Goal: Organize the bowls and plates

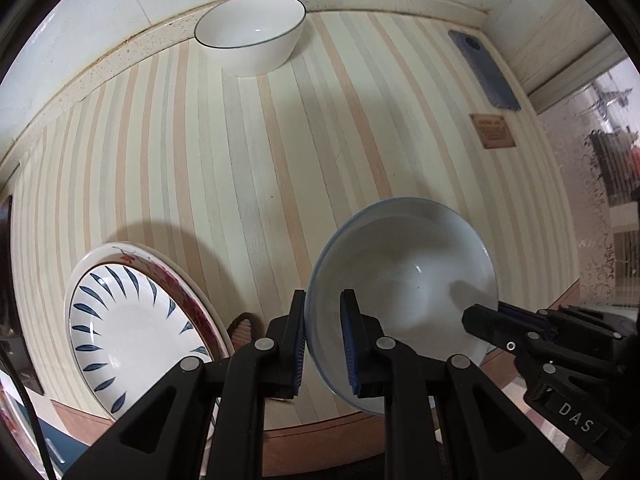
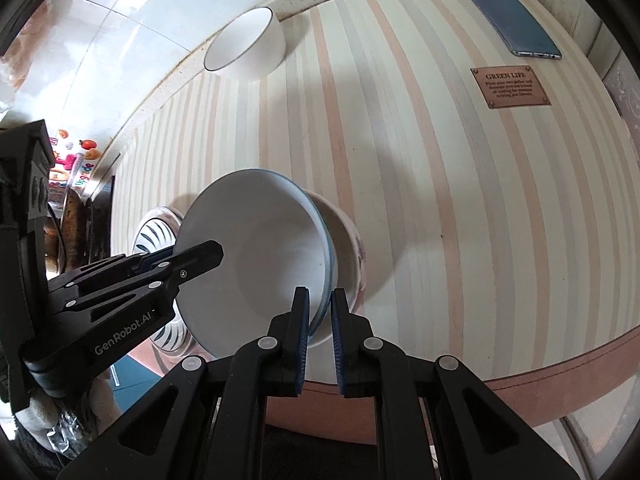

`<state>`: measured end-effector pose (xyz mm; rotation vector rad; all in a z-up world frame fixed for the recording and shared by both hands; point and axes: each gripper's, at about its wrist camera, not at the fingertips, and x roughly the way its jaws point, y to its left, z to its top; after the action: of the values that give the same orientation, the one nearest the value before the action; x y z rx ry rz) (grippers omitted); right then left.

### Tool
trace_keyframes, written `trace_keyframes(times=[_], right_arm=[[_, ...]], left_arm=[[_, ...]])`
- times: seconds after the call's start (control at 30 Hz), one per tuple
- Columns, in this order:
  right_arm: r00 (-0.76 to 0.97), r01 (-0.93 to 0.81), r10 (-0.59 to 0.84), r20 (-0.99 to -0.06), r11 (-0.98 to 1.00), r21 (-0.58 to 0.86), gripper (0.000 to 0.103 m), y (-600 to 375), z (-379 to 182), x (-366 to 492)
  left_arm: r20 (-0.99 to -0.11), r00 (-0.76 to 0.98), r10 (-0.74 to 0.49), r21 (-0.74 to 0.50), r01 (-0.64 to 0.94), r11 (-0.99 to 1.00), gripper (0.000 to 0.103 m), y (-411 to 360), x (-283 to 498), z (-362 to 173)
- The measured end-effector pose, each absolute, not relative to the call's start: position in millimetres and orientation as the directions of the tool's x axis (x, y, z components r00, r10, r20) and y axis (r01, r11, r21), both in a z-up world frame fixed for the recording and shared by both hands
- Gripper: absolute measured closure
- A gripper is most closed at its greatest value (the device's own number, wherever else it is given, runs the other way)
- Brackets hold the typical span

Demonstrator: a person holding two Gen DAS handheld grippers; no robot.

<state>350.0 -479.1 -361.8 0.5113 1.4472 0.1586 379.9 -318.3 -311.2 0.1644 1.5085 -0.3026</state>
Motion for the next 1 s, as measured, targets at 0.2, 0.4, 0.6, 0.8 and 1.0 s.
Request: trace_keyframes(times=[0.2, 0.4, 0.6, 0.8, 1.0], right_arm=[[0.109, 0.207, 0.400, -0.910, 0.886, 0.415, 0.091, -480.7, -369.2, 353.8], [0.089, 0.219, 0.402, -0.911, 0.885, 0.412, 0.090, -479.5, -377.1, 355.2], [0.081, 0.226, 0.416, -0.906, 0.877, 0.423, 0.091, -481.3, -380.7, 355.3], [0.049, 0.223, 0.422, -0.905, 0.879, 0.422, 0.090, -481.4, -382.2, 358.8], [0.061, 0.223, 0.462, -0.885, 0.858, 0.463, 0.090, -494.8, -358.1, 366.6]], left_arm=[[-0.998, 0.012, -0.066, -0.059, 0.305, 0.951, 0.089, -321.1, 379.8, -322.6], [-0.999, 0.002, -0.037, -0.035, 0.312, 0.950, 0.089, -327.8, 381.2, -331.3], [-1.000, 0.003, -0.021, -0.019, 0.316, 0.949, 0.089, -331.3, 382.8, -333.3], [-0.997, -0.004, -0.073, -0.071, 0.292, 0.954, 0.089, -321.5, 384.1, -325.2], [-0.989, 0.080, -0.124, -0.100, 0.257, 0.961, 0.087, -296.5, 402.5, -277.1]])
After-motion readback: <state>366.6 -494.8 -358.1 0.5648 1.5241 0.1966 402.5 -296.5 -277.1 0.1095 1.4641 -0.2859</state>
